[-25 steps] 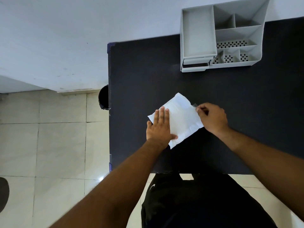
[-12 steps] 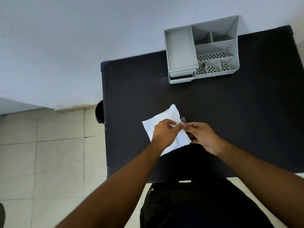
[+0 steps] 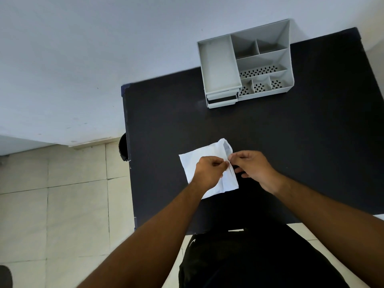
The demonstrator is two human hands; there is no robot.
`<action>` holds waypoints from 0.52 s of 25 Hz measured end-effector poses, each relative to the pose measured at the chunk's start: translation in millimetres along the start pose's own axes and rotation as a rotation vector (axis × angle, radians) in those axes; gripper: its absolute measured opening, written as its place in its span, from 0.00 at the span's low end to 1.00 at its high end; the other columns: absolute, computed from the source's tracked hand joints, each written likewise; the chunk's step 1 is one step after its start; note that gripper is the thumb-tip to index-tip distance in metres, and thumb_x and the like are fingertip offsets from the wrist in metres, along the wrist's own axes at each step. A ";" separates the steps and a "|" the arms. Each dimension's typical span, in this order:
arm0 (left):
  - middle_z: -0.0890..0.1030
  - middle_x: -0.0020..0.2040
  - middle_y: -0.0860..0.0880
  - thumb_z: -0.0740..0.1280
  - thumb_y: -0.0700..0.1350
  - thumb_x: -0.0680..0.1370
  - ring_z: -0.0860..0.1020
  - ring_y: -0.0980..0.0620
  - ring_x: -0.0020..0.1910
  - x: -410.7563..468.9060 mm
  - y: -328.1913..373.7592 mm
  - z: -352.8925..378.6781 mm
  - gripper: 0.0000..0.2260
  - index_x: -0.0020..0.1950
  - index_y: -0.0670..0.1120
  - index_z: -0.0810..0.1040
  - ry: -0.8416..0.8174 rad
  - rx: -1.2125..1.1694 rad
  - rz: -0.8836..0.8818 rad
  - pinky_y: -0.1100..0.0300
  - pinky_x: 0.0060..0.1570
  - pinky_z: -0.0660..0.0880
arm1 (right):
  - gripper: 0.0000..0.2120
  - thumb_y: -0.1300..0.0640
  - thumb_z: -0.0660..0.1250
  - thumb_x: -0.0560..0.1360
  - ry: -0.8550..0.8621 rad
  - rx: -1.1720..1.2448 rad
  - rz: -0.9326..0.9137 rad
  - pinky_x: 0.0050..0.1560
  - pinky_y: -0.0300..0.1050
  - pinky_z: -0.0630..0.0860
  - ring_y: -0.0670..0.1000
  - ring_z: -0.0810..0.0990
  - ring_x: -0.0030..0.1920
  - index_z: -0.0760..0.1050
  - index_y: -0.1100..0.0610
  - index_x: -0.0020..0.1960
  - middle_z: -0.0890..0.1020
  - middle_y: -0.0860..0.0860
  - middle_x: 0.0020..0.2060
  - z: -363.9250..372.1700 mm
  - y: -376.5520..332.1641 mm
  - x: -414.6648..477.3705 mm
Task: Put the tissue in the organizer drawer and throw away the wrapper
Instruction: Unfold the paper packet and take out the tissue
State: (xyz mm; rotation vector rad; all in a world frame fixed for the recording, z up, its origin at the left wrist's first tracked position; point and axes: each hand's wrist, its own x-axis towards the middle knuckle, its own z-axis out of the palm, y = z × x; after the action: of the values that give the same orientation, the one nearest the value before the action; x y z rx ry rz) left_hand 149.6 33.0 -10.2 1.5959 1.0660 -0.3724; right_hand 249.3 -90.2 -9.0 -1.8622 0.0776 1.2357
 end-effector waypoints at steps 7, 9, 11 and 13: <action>0.84 0.41 0.51 0.68 0.44 0.79 0.80 0.55 0.33 -4.8 -12.1 -18.7 0.08 0.41 0.47 0.82 0.058 -0.044 -0.053 0.66 0.39 0.73 | 0.05 0.54 0.67 0.77 0.195 -0.053 0.105 0.41 0.46 0.79 0.51 0.82 0.38 0.81 0.52 0.45 0.86 0.53 0.45 -16.9 11.4 14.9; 0.85 0.44 0.50 0.68 0.44 0.79 0.81 0.54 0.35 -4.9 -17.1 -24.0 0.06 0.42 0.49 0.81 0.039 -0.051 -0.051 0.65 0.42 0.75 | 0.06 0.52 0.68 0.77 0.162 -0.038 0.129 0.42 0.47 0.79 0.51 0.82 0.40 0.80 0.51 0.51 0.85 0.52 0.47 -22.0 14.9 13.8; 0.86 0.46 0.48 0.69 0.45 0.79 0.81 0.54 0.37 -3.1 -19.3 -26.7 0.05 0.45 0.48 0.82 0.032 -0.060 -0.043 0.64 0.43 0.76 | 0.10 0.51 0.68 0.77 0.128 -0.023 0.105 0.43 0.47 0.79 0.51 0.82 0.43 0.77 0.50 0.57 0.84 0.49 0.48 -23.7 14.4 12.1; 0.86 0.46 0.49 0.68 0.46 0.79 0.81 0.55 0.37 -0.5 -17.3 -27.0 0.06 0.47 0.46 0.83 0.024 -0.081 -0.034 0.66 0.41 0.76 | 0.12 0.52 0.67 0.77 0.126 0.007 0.054 0.46 0.48 0.79 0.51 0.82 0.47 0.76 0.50 0.60 0.84 0.47 0.48 -24.1 12.4 11.8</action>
State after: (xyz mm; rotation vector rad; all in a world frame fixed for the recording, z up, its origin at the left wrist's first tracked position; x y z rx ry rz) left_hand 127.8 56.5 -11.7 1.5157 1.1137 -0.3297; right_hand 266.6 -109.8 -22.9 -1.9426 0.2020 1.1518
